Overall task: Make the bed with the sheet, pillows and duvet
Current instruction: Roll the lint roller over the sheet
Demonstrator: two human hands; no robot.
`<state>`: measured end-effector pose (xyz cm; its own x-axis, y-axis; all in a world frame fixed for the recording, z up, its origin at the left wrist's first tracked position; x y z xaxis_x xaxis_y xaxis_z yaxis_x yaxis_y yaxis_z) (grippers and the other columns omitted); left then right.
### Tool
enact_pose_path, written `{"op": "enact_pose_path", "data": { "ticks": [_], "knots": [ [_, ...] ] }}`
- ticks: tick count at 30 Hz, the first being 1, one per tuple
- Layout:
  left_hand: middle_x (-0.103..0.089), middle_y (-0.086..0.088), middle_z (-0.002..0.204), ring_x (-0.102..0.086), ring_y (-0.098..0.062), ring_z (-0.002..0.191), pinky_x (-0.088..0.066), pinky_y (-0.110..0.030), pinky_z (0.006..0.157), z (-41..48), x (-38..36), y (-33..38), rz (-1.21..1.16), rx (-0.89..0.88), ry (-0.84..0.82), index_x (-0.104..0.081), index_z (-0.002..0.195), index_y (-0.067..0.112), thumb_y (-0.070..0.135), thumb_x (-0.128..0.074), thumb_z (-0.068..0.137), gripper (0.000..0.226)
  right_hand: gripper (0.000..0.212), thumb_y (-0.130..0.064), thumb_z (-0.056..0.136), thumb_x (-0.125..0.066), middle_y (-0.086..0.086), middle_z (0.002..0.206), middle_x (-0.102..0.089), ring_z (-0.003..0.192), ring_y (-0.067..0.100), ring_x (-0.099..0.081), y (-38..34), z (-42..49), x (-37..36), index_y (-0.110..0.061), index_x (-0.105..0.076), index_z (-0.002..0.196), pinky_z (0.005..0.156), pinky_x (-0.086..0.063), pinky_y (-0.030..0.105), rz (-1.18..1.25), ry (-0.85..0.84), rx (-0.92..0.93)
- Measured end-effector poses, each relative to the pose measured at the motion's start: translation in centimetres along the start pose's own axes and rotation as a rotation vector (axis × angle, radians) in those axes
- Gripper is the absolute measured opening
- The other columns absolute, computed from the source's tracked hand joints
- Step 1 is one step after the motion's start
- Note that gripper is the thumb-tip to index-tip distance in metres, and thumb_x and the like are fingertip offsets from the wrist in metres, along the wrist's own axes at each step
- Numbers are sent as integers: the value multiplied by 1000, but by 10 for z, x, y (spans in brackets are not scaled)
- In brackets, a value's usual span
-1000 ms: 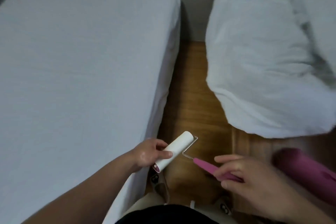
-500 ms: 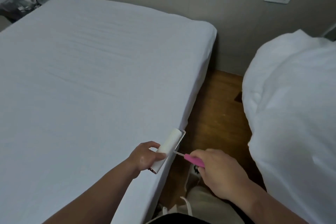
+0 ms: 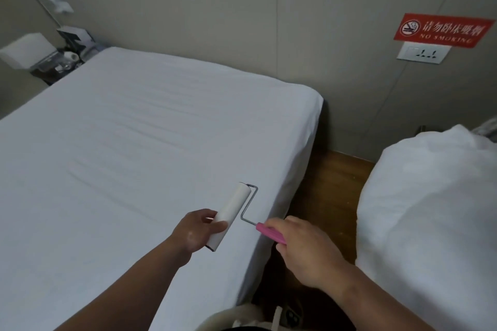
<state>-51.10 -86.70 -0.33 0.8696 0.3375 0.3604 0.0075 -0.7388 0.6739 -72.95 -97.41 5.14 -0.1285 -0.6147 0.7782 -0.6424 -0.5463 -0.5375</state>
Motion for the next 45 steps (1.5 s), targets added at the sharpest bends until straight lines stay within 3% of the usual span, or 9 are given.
{"op": "enact_pose_path", "data": {
  "ticks": [11, 15, 20, 26, 29, 32, 37, 41, 45],
  "knots": [
    [-76, 5, 85, -68, -11, 75, -47, -22, 63, 142, -9, 125, -49, -35, -28, -75, 96, 29, 26, -83, 77, 20, 53, -37, 99, -54, -25, 122, -50, 108, 6, -55, 71, 138, 75, -50, -28, 142, 89, -50, 19, 25, 67, -39],
    [-75, 4, 93, -68, -14, 83, -48, -24, 69, 199, -4, 179, -80, -55, -61, -74, 100, 28, 28, -83, 76, 26, 55, -36, 97, -55, -27, 109, -49, 96, 1, -53, 80, 201, 118, -53, -30, 143, 83, -46, 15, 4, 80, -47],
    [-74, 6, 94, -67, -10, 79, -50, -22, 65, 265, 13, 231, -55, -70, -24, -72, 103, 29, 32, -80, 78, 26, 51, -29, 94, -60, -23, 113, -55, 105, 3, -56, 84, 284, 164, -50, -46, 138, 92, -46, 18, -14, 41, -25],
    [-62, 7, 119, -64, -9, 98, -51, -16, 61, 367, 53, 279, -130, -24, 40, -46, 140, 38, 50, -79, 76, 73, 49, -26, 90, -64, -17, 110, -60, 102, 6, -60, 95, 427, 200, -46, -54, 133, 88, -44, 16, -51, -41, 22],
    [-69, 10, 112, -67, -10, 99, -55, -24, 81, 433, 82, 302, -209, 44, 111, -51, 139, 29, 57, -77, 77, 73, 49, -25, 90, -65, -13, 109, -61, 102, 11, -62, 102, 522, 213, -45, -54, 133, 88, -45, 19, -79, -101, 63],
    [-66, 6, 128, -61, -15, 116, -44, -31, 104, 510, 119, 316, -36, 117, 222, -61, 131, 18, 62, -59, 90, 60, 49, -26, 92, -61, -12, 112, -61, 105, 13, -61, 108, 626, 213, -45, -52, 137, 91, -48, 26, -113, -141, 120],
    [-62, -10, 128, -54, -24, 125, -38, -28, 97, 616, 182, 280, 231, 206, 477, -44, 145, 18, 61, -45, 96, 65, 45, -25, 95, -58, -9, 107, -64, 101, 14, -60, 109, 795, 190, -39, -52, 137, 88, -51, 31, -125, -183, 188],
    [-31, -8, 154, -36, -28, 140, -38, -43, 110, 679, 213, 225, 424, 268, 549, -23, 154, 28, 66, -39, 94, 73, 41, -26, 95, -60, -7, 102, -65, 91, 16, -61, 101, 898, 171, -36, -53, 134, 79, -50, 28, -159, -168, 228],
    [-7, -8, 166, -7, -28, 152, -21, -46, 121, 740, 244, 205, 580, 245, 646, -8, 158, 32, 69, -26, 94, 76, 36, -26, 94, -57, 3, 102, -69, 95, 29, -65, 58, 990, 155, -33, -53, 130, 77, -50, 33, -233, -90, 356]
  ]
}}
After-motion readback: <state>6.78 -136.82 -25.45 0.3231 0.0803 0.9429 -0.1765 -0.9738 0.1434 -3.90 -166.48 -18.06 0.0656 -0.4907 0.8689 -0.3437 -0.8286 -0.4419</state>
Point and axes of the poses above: each hand's wrist, its own z-axis towards the middle knuckle, its own x-axis out of the back of the hand, y = z × x, the point moved 9 cm from there along z, towards the middle knuckle
